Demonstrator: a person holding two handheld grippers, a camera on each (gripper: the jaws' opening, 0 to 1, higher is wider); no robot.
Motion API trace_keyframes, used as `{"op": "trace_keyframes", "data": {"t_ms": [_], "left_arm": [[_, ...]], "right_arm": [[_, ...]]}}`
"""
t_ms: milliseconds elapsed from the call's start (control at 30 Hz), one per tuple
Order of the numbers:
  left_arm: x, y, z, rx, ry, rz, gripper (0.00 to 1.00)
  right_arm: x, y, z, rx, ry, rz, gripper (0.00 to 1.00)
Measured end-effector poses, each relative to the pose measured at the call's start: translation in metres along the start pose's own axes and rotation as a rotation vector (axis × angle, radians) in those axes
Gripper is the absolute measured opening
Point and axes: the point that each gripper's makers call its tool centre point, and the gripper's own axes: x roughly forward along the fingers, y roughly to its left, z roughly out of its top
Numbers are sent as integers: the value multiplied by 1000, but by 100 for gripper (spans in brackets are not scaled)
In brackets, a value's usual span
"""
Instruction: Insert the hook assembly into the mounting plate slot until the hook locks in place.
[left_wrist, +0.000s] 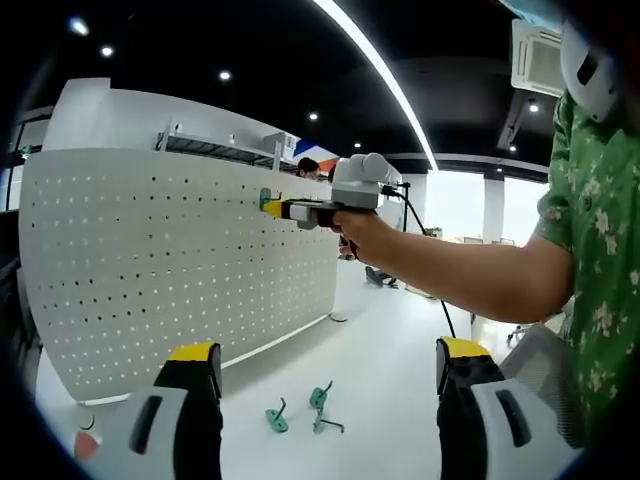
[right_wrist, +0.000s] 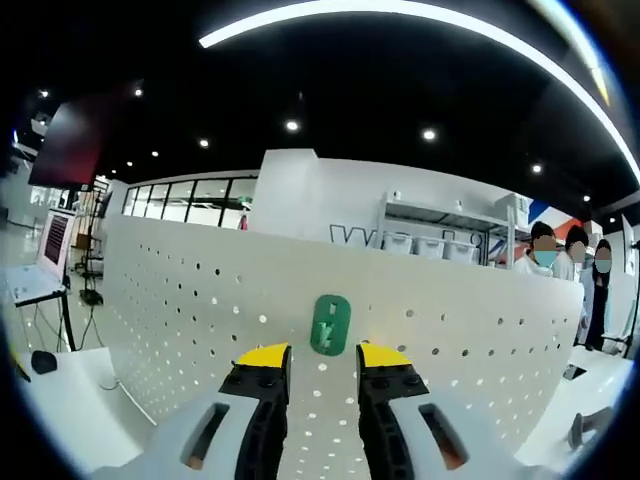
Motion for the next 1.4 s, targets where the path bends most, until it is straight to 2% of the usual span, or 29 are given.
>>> {"op": "trace_keyframes", "data": {"t_ms": [233,400,700,833,1100,1400], "left_arm": [[0,-1,0,1,3,-1,91],[0,-1,0,1,3,-2,91],[0,-1,1,1,1,-2,91],[0,-2,1,1,4,-2,91],[0,-2,3,2,0,-2,91],[1,-2,3,4,-1,0,91]], "right_arm": [[-3,7,-2,50,1,38,41],[-5,11,-3,56,4,61,49],[-7,21,-4,117,-2,123,70],[-9,25,-4,130,-1,146,76],[-13,29,-4,133,-4,174,83],[-22,32,1,128,-9,191,84]]}}
